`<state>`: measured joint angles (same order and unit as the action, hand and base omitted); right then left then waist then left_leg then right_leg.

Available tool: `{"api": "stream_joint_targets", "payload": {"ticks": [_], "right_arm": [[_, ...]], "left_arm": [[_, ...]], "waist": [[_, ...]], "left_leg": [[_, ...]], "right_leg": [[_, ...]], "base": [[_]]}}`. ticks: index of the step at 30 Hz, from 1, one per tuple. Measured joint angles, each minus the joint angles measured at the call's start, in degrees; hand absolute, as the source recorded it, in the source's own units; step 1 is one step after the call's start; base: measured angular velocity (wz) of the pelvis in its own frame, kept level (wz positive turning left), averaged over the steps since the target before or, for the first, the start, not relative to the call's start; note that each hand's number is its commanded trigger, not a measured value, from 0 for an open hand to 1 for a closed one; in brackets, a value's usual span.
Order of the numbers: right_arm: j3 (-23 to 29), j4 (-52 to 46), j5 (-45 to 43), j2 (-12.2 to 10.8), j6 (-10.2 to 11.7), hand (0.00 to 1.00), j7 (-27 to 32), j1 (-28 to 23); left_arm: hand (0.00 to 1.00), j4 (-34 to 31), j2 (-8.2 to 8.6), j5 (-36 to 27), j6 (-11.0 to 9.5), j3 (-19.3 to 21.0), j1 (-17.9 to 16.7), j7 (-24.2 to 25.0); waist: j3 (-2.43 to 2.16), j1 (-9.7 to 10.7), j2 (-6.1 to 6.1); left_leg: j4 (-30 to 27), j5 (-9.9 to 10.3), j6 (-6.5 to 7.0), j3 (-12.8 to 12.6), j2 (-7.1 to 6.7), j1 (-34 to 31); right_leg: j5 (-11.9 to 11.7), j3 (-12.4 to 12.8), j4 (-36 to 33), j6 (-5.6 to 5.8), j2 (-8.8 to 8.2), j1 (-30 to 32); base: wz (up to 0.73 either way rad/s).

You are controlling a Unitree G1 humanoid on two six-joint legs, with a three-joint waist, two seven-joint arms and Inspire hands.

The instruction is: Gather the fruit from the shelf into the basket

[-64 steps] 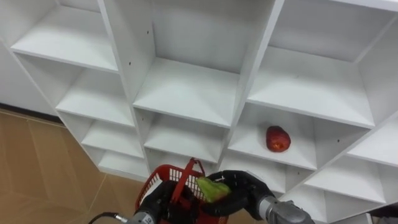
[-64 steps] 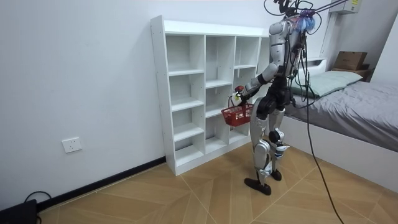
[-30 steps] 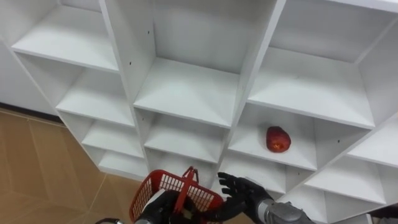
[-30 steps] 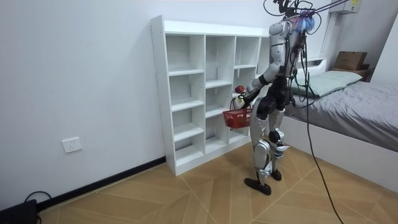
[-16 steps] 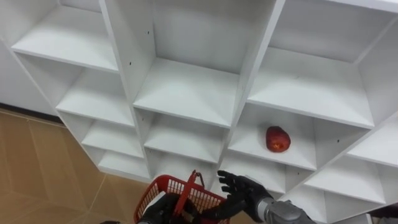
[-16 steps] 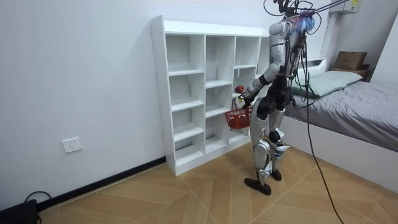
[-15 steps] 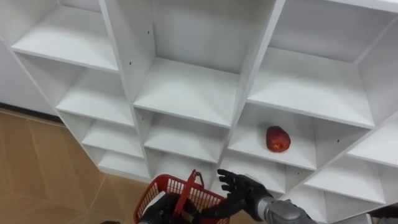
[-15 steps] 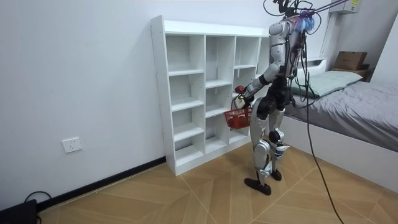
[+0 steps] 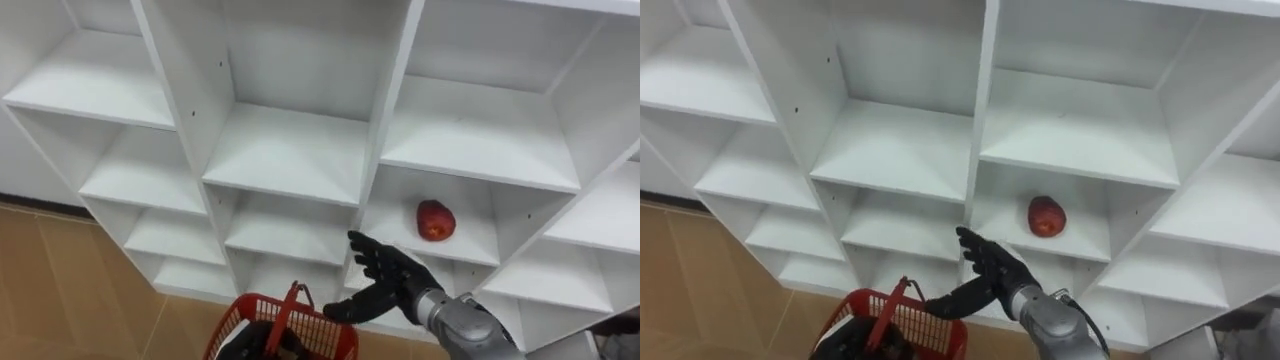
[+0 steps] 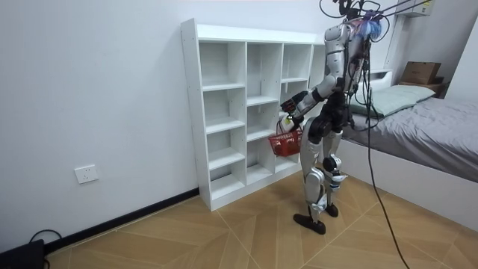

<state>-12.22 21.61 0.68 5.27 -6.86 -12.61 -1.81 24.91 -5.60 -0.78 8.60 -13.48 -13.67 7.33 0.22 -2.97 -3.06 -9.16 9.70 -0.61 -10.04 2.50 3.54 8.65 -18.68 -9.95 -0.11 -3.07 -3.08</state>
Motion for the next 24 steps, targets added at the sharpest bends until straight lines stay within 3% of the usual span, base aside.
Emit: {"api": "stream_joint_targets", "payload": {"ticks": [6, 14, 19, 24], "right_arm": [[5.61, -6.99, -4.01, 1.01, 1.45, 0.0, 1.62, -2.91], [9.23, -9.63, -9.87, 1.0, 1.83, 0.0, 2.6, -4.08], [9.71, -14.59, -10.3, 1.05, 1.85, 0.0, 3.3, -5.5], [9.87, -17.17, -10.3, 1.05, 1.89, 0.0, 4.47, -6.26]], "left_arm": [[1.0, 1.44, 0.37, -2.13, -0.51, 4.53, -0.04, -1.06], [1.0, 5.55, 0.67, -4.14, -1.52, 7.15, 0.05, -2.19], [1.0, 5.68, 0.72, -4.22, -1.6, 8.9, 0.05, -2.19], [1.0, 6.59, 0.71, -4.21, -1.62, 10.14, 0.05, -3.31]], "waist": [[0.41, 1.35, 1.11], [-0.01, 2.79, 1.78], [-0.09, 2.93, 1.75], [-0.56, 2.97, 1.24]], "left_leg": [[0.17, 0.42, 0.01, -1.86, 0.18, 1.14], [0.9, 0.42, 0.01, -3.29, 0.18, 2.06], [0.95, 0.42, 0.01, -3.46, 0.18, 2.12], [0.97, 0.42, 0.01, -3.46, 0.2, 2.17]], "right_leg": [[0.0, 1.83, -0.64, 0.04, 0.11, 0.13], [0.05, 3.01, -0.65, 0.12, 0.22, 0.22], [0.09, 3.18, -0.63, 0.17, 0.21, 0.33], [0.09, 3.21, -0.63, 0.17, 0.23, 0.32]], "base": [[-0.17], [-0.08], [-0.02], [0.0]]}}
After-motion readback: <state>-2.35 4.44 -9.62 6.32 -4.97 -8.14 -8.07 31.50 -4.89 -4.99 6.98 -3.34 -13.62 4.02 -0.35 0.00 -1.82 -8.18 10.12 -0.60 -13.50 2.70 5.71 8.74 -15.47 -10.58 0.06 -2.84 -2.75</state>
